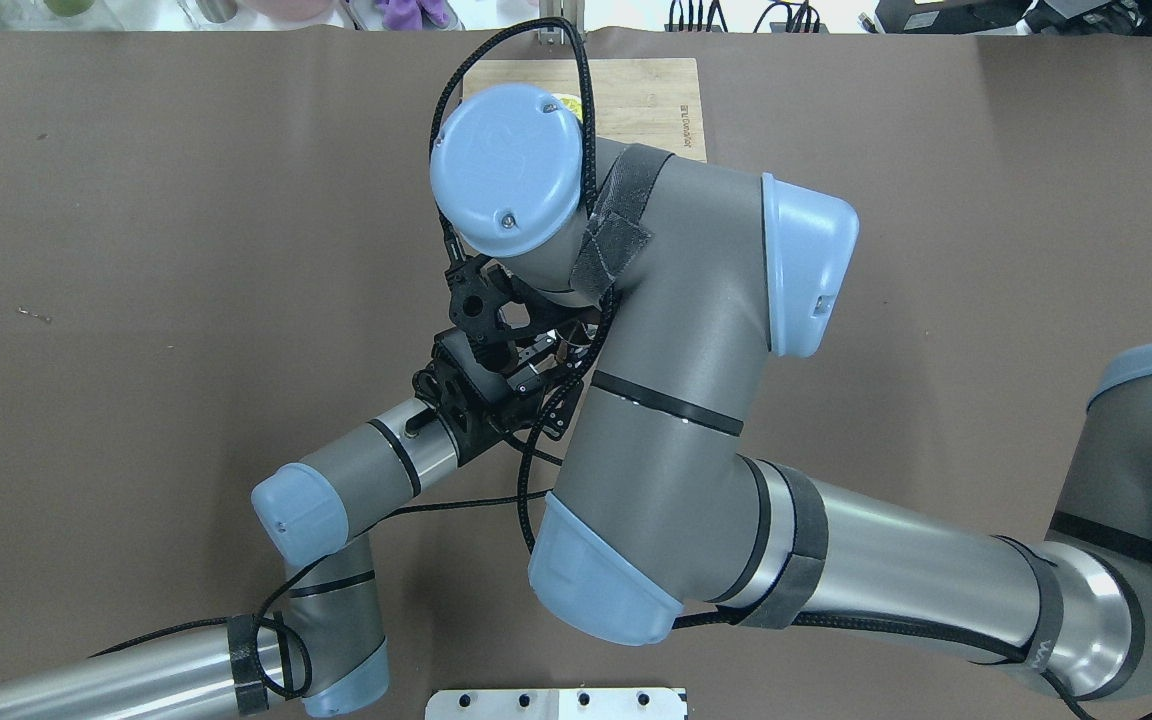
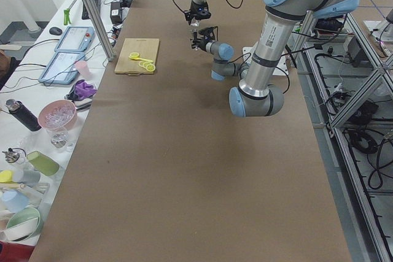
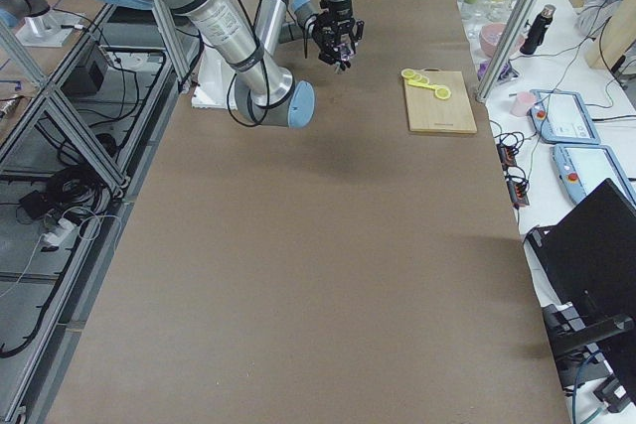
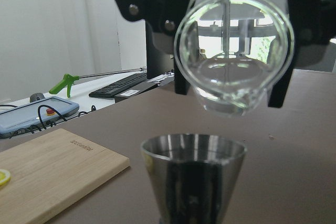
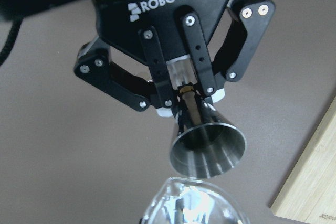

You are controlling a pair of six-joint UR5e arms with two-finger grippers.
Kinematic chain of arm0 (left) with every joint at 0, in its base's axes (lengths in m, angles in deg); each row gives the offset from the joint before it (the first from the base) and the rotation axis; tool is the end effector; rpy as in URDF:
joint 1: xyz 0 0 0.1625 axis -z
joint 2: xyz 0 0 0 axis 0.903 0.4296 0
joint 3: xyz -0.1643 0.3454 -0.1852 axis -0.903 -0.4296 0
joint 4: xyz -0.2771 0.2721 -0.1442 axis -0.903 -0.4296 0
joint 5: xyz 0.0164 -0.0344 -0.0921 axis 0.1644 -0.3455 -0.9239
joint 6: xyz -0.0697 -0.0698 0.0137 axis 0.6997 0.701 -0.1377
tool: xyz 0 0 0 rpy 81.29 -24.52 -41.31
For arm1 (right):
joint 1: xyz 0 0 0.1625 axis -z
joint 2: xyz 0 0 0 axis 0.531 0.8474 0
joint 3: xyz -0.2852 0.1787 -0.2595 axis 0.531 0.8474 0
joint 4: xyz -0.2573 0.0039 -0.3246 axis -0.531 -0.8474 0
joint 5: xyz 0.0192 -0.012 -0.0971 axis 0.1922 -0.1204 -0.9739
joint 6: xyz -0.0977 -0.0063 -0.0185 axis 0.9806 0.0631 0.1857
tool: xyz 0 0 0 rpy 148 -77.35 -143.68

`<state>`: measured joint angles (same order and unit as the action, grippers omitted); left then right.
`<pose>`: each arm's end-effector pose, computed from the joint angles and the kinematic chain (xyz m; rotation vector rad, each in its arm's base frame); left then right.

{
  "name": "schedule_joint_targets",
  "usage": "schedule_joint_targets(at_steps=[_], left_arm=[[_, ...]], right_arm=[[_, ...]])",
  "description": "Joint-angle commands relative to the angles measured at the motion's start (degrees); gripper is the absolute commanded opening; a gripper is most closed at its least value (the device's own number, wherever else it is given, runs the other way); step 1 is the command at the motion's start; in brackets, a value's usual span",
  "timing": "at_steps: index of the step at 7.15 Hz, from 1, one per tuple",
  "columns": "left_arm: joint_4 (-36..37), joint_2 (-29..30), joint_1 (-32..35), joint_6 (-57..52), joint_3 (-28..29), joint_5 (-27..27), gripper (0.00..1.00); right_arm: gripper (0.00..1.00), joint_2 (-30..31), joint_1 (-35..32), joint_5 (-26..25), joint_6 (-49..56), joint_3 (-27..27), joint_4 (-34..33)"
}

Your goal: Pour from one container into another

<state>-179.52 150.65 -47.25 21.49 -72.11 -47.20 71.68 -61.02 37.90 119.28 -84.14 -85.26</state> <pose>0.5810 -0.3593 0.2445 1.5063 1.1596 0.2894 -0.4921 -0.4188 0.0716 0.5944 -0.1477 -1.7925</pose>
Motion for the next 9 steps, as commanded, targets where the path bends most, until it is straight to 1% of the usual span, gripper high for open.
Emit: schedule_joint_targets(at_steps=[1, 5, 9], left_arm=[[0.0, 0.0, 0.0, 0.0, 0.0, 0.0, 0.0], [-0.1, 0.0, 0.0, 0.0, 0.0, 0.0, 0.0], [-0.1, 0.0, 0.0, 0.0, 0.0, 0.0, 0.0]], right_arm=[[0.0, 0.0, 0.0, -0.6, 0.0, -0.2, -0.7], [0.0, -0.8, 0.0, -1.5, 0.9, -0.1, -2.4], [0.0, -1.1, 0.1, -2.1, 0.9, 0.2, -2.7]])
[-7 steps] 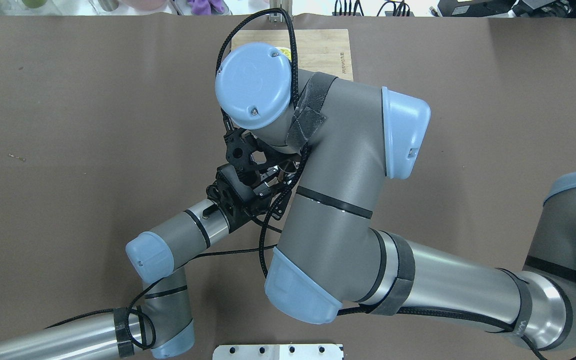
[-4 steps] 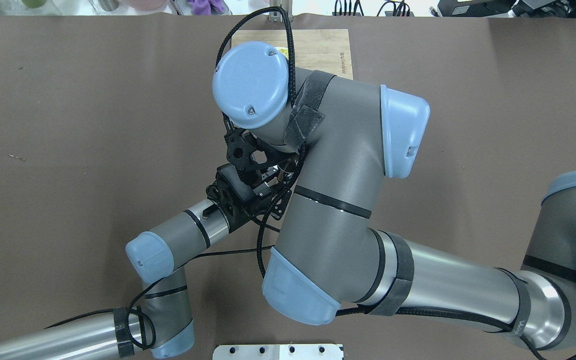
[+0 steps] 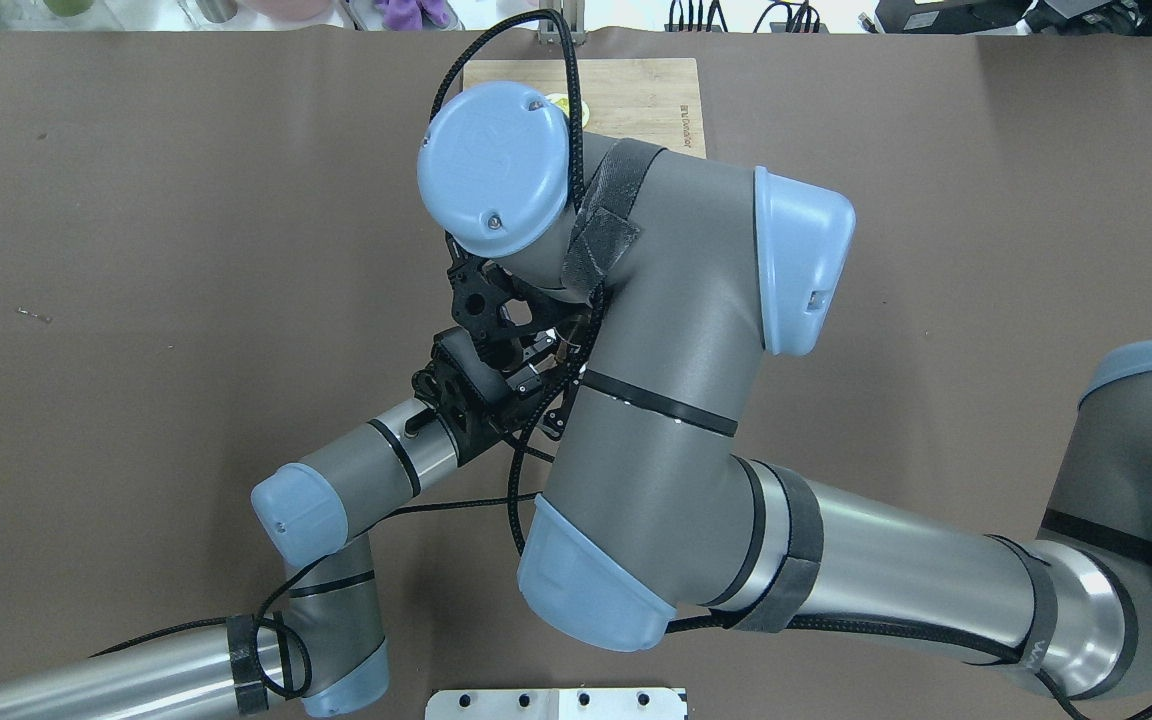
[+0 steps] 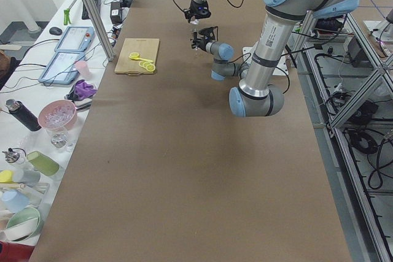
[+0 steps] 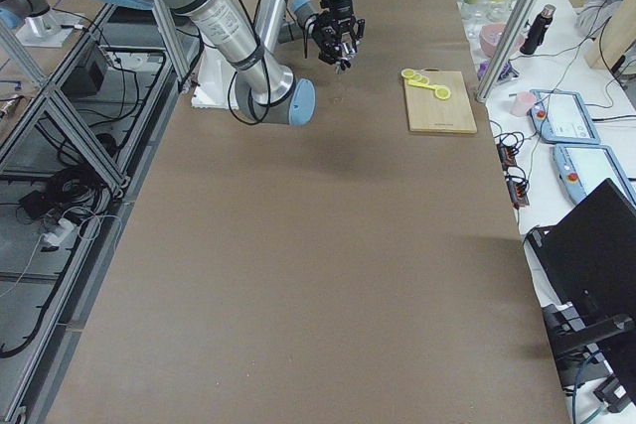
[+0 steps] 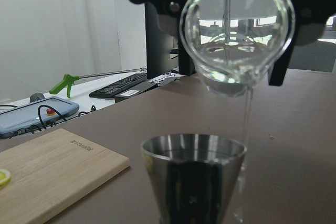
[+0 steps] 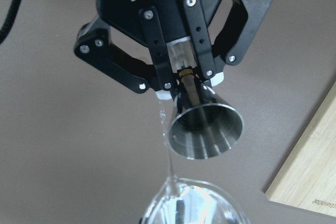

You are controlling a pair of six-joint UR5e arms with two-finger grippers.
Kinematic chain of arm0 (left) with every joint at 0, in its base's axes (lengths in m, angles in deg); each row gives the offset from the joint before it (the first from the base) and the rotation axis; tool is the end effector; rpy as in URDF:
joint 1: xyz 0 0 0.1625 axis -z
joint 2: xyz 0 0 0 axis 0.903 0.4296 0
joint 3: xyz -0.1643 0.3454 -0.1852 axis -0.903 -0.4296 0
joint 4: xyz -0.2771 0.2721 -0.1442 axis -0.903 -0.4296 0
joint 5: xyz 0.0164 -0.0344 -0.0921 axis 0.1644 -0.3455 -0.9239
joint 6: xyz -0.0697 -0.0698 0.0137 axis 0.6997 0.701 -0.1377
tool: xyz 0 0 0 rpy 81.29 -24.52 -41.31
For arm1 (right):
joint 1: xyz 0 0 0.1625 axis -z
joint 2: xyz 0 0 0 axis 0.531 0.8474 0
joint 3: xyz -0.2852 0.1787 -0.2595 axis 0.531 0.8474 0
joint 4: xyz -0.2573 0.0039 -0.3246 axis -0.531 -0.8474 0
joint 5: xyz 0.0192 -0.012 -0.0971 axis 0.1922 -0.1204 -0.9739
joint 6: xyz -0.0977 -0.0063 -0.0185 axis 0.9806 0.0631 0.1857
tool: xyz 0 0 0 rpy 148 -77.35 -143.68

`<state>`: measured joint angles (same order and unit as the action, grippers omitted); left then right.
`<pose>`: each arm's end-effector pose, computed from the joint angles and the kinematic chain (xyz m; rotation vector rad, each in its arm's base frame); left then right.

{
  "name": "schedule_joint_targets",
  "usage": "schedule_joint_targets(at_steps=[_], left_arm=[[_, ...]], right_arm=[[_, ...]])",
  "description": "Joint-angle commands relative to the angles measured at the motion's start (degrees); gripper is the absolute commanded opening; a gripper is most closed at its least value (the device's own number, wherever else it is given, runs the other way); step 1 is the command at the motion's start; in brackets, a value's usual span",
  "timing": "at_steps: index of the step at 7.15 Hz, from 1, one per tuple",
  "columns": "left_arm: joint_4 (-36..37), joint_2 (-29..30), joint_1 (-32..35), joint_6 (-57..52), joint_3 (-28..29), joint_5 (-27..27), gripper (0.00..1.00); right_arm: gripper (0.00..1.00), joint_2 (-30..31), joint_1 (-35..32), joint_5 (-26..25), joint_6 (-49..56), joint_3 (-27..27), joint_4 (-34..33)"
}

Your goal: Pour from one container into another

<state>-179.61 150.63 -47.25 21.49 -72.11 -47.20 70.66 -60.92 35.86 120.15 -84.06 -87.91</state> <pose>0.5808 -0.3592 0.2447 1.5069 1.1606 0.2888 -0.4885 -0.4197 0.0671 0.5680 -0.0993 -1.8050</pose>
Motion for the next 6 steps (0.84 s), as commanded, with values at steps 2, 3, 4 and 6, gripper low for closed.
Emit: schedule_joint_targets(at_steps=[2, 3, 4, 6], left_arm=[[0.0, 0.1, -0.1, 0.0, 0.0, 0.0, 0.0], [0.1, 0.2, -0.1, 0.0, 0.1, 0.0, 0.0], [0.1, 0.5, -0.2, 0.0, 0.2, 0.0, 0.0], [0.1, 0.5, -0.4, 0.0, 0.2, 0.0, 0.0]], right_arm=[[0.0, 0.2, 0.5, 0.3, -0.1, -0.1, 0.0], [0.0, 0.3, 1.0, 0.5, -0.1, -0.2, -0.1], [0.0, 0.3, 1.1, 0.5, -0.1, -0.2, -0.2], [0.0, 0.1, 1.2, 0.5, -0.1, -0.2, -0.2]])
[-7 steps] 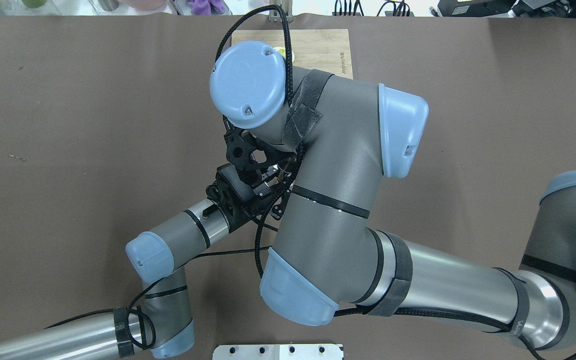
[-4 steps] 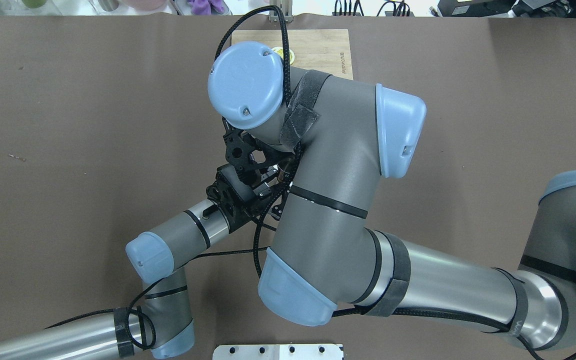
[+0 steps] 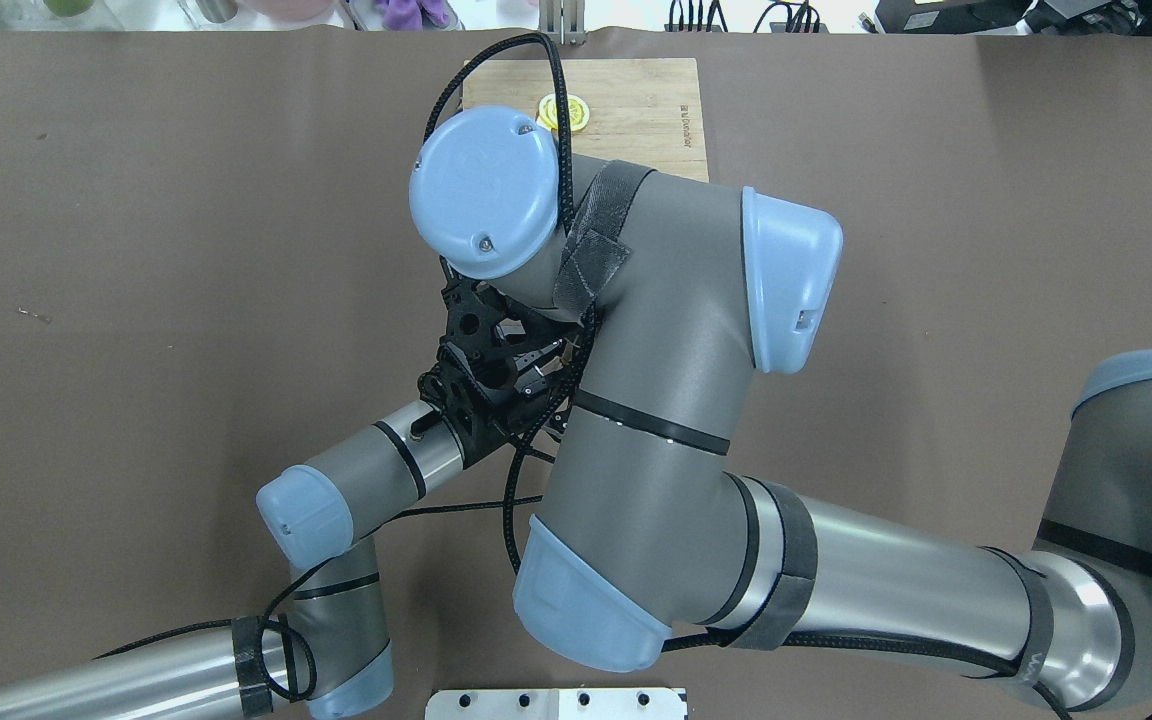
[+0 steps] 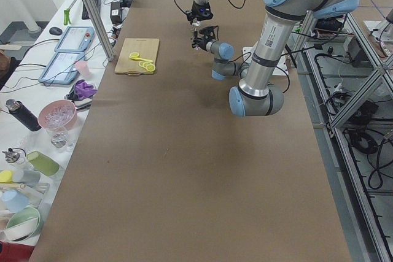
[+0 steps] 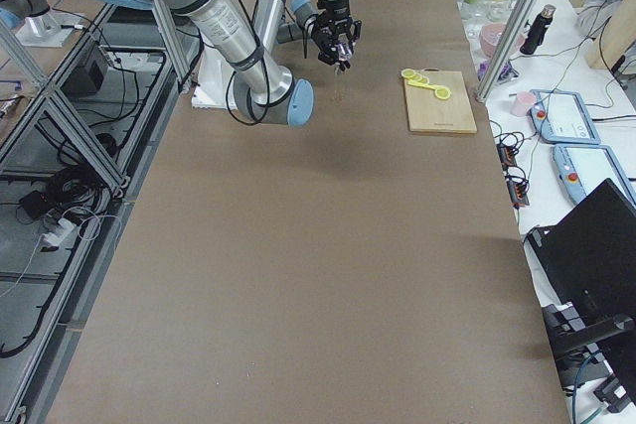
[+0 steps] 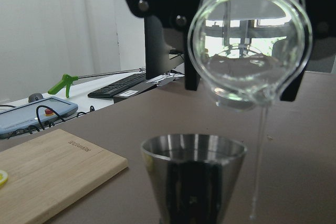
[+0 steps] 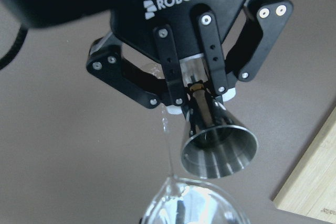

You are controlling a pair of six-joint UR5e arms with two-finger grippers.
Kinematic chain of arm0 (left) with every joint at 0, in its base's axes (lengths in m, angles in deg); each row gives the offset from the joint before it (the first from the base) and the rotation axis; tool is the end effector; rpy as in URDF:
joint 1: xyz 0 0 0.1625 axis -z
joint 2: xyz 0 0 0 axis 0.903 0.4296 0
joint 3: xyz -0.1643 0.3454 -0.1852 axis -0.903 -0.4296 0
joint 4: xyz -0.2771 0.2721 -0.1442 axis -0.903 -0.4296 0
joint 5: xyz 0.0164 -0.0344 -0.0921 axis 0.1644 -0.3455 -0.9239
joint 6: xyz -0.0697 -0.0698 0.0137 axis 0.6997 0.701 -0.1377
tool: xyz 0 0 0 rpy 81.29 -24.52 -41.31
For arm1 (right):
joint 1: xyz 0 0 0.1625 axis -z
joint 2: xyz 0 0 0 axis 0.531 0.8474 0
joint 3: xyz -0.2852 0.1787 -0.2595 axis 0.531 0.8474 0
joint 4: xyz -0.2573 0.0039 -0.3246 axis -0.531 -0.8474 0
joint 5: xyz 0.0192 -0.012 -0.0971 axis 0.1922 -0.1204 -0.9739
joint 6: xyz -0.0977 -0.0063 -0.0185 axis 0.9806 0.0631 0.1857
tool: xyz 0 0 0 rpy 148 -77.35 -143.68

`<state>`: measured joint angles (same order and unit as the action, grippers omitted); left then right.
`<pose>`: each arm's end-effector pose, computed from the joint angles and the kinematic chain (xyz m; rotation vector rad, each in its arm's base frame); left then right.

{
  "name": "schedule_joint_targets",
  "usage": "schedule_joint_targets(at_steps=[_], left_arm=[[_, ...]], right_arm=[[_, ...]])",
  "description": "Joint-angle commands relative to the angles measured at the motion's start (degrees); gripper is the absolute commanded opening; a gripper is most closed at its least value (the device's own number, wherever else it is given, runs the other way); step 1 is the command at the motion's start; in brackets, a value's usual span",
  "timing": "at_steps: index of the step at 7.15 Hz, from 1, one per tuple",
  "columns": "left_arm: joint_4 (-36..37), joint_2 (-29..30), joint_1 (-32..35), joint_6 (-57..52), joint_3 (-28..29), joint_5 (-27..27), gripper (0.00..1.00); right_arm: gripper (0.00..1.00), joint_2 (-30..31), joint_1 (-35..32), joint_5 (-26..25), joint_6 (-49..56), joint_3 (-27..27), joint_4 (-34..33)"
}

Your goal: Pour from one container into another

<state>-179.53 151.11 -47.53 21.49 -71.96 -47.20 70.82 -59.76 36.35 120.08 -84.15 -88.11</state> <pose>0.5841 -0.3568 0.2403 1.5067 1.1677 0.2899 -0.4970 -0.4088 0.0689 0.5620 -0.1145 -1.8263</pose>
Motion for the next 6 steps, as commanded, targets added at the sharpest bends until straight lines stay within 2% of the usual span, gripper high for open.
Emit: schedule_joint_targets(at_steps=[1, 6], left_arm=[[0.0, 0.1, -0.1, 0.0, 0.0, 0.0, 0.0], [0.0, 0.1, -0.2, 0.0, 0.0, 0.0, 0.0]], right_arm=[[0.0, -0.1, 0.1, -0.1, 0.0, 0.1, 0.1], [0.0, 0.3, -0.1, 0.5, 0.0, 0.1, 0.7]])
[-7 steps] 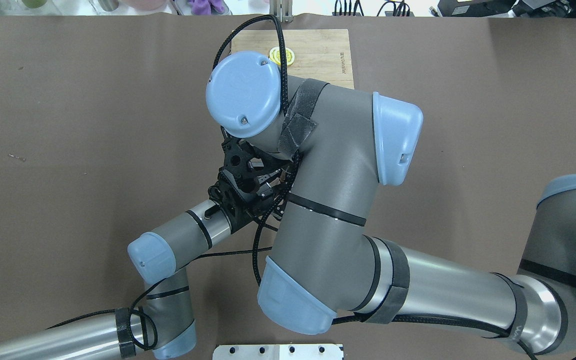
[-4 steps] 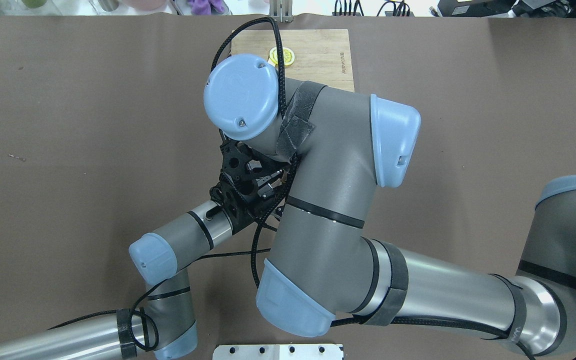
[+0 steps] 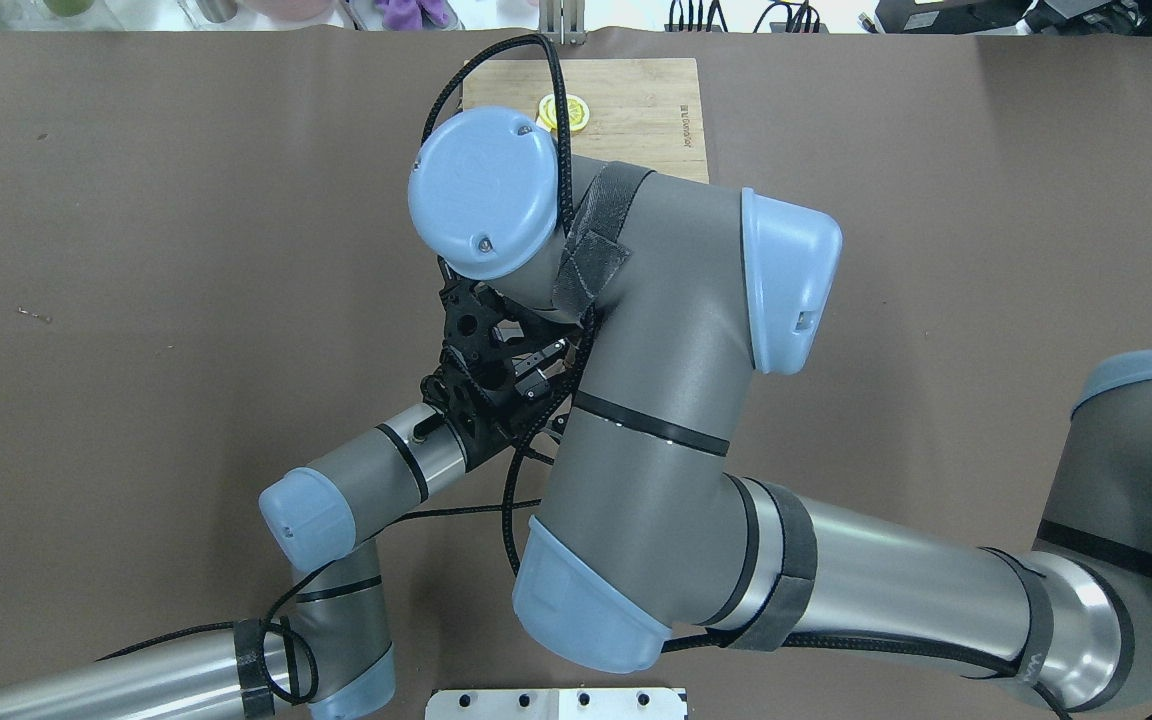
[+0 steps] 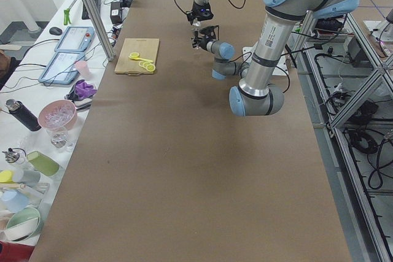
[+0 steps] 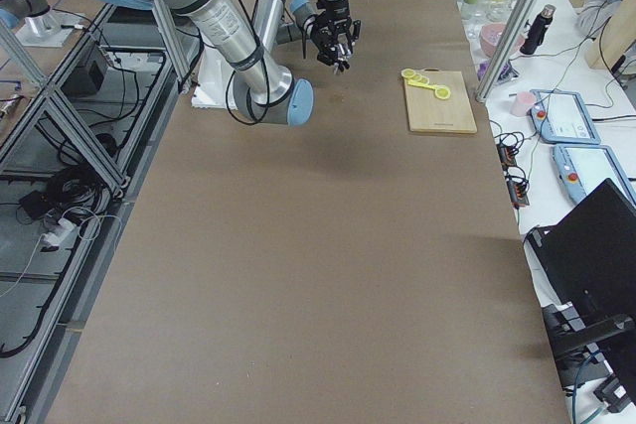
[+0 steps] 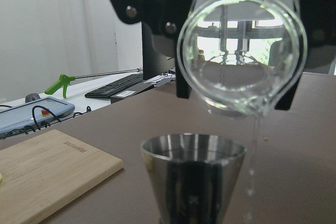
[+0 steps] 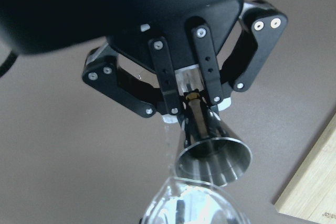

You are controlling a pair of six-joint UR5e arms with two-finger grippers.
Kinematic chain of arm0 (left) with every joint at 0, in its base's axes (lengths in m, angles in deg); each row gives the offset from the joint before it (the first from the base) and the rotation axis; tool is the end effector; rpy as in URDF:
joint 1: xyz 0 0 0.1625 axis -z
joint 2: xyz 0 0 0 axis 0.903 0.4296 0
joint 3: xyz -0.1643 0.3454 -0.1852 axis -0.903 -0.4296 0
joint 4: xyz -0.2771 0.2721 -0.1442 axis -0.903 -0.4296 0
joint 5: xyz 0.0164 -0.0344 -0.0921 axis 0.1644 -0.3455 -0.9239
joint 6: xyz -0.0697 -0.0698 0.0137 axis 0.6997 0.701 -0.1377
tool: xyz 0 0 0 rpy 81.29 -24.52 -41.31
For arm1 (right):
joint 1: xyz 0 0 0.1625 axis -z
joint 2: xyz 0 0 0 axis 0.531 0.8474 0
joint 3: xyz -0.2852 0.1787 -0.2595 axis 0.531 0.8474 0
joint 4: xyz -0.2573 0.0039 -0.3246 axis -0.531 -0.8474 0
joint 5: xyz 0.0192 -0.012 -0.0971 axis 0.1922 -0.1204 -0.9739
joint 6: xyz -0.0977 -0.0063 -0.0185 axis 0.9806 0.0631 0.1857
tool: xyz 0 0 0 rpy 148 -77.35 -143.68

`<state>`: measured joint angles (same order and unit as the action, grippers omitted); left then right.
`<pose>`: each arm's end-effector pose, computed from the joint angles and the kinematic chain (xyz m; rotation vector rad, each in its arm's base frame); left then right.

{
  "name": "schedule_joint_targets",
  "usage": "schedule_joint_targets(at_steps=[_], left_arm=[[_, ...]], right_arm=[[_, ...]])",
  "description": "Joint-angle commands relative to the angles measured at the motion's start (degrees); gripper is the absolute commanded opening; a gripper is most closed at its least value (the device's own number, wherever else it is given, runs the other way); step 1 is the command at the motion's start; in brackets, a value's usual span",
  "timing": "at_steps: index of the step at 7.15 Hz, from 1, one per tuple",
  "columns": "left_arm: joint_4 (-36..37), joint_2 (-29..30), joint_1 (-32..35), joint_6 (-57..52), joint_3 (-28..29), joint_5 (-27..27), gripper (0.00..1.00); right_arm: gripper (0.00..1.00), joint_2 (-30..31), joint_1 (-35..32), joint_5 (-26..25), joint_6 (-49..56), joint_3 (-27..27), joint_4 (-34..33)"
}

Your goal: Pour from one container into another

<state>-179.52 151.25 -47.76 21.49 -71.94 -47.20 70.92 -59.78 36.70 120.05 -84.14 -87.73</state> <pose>0.5858 -0.3545 0.2388 1.5055 1.1723 0.2916 -0.4976 -0.4086 0.0691 0.5663 -0.1222 -1.8262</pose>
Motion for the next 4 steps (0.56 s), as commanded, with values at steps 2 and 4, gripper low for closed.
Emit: schedule_joint_targets(at_steps=[2, 4], left_arm=[[0.1, 0.0, 0.0, 0.0, 0.1, 0.0, 0.0], [0.0, 0.0, 0.0, 0.0, 0.1, 0.0, 0.0]], right_arm=[[0.0, 0.5, -1.7, 1.4, -0.1, -0.6, 1.0], [0.0, 1.5, -5.0, 5.2, -0.1, -0.6, 3.7]])
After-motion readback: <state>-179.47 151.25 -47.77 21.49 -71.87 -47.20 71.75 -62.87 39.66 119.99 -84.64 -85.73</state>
